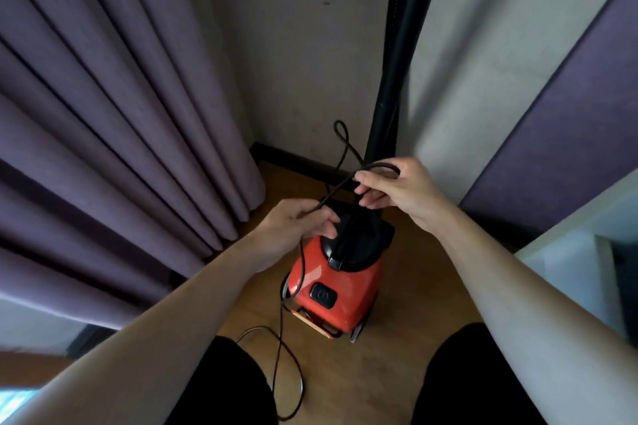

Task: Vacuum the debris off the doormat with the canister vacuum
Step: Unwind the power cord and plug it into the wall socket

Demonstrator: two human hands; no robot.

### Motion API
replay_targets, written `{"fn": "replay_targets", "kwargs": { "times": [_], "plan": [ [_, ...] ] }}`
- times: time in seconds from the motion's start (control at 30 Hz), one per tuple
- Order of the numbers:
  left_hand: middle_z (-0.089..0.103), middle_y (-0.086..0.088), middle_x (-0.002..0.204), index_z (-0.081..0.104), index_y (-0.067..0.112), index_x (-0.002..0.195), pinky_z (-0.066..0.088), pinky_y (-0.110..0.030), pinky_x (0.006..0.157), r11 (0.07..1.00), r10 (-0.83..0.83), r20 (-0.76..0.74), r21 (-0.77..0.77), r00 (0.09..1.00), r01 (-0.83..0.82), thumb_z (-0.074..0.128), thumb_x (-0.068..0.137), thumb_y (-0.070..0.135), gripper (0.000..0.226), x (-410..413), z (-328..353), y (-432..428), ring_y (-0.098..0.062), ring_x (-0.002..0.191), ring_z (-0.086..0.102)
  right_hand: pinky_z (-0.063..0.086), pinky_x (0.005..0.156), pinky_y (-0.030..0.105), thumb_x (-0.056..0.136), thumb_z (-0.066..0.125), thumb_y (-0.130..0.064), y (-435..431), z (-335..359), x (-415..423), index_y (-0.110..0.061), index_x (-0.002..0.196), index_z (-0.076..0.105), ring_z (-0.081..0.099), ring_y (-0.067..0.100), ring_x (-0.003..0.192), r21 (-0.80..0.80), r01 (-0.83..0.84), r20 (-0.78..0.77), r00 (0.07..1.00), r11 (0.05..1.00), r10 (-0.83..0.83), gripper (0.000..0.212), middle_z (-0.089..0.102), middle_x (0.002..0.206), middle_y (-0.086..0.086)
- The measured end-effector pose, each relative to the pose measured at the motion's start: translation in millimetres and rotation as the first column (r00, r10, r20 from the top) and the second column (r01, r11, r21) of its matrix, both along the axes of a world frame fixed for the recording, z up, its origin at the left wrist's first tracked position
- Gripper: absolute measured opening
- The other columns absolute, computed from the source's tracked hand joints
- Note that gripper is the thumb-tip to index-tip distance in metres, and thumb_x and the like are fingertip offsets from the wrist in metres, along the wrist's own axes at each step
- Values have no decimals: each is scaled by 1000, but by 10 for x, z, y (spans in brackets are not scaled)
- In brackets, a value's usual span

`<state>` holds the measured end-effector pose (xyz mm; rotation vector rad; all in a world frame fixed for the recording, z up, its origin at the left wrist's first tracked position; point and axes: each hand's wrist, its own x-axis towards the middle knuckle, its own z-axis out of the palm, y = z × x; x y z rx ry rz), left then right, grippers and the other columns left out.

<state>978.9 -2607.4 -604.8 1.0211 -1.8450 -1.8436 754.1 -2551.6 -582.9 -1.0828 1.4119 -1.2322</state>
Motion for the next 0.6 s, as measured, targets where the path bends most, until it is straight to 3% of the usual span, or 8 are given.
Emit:
{"fn": "replay_targets", "kwargs": {
  "times": [0.13,0.2,0.27,0.37,0.47,0.53,0.6],
  "plan": [
    [68,-4,73,68,2,97,56,-23,82,983,149,-239,141,959,-117,45,106,9,25,-306,246,105,-12,75,66,61,92,38,72,81,-38,186,-110,66,-17,118,69,75,25,102,-27,35,287,958,999,-26,52,78,111,6],
    [66,-4,71,66,1,98,57,-24,77,965,199,-320,231,927,-127,43,106,8,25,-444,403,96,-13,72,66,55,102,36,75,84,-35,319,-180,137,-21,127,65,71,22,114,-33,-64,244,967,997,70,57,75,121,4],
    [65,-2,72,65,2,100,56,-26,82,943,244,-351,305,904,-136,45,106,10,22,-533,546,48,-13,74,64,51,108,37,82,82,-23,439,-246,214,-20,132,62,69,17,118,30,-167,108,981,985,163,54,74,125,3],
    [64,1,76,67,6,102,54,-31,95,911,276,-400,397,874,-106,48,106,14,20,-614,687,-2,-13,77,65,56,101,32,88,77,-9,549,-310,297,-12,142,56,71,14,113,115,-229,14,973,967,229,57,77,118,1],
    [70,0,86,68,10,107,54,-35,100,894,301,-420,438,856,-100,50,105,20,21,-659,755,-17,-15,91,70,64,80,31,94,71,-7,555,-280,272,-12,127,68,77,17,94,112,-141,-70,986,984,149,34,80,98,2],
    [74,0,111,67,14,119,50,-38,105,915,273,-360,385,892,-125,52,103,34,29,-632,680,-16,-16,112,68,64,72,31,95,69,-7,528,-218,213,-16,112,73,79,21,85,105,-98,-92,990,990,107,19,80,91,3],
    [69,2,131,63,21,129,44,-36,109,968,135,-245,239,960,-75,60,91,58,53,-520,519,32,-13,126,61,63,74,30,97,66,-6,474,-112,154,-18,105,74,78,16,78,99,-71,-59,995,993,77,16,80,86,0]
  ]
}}
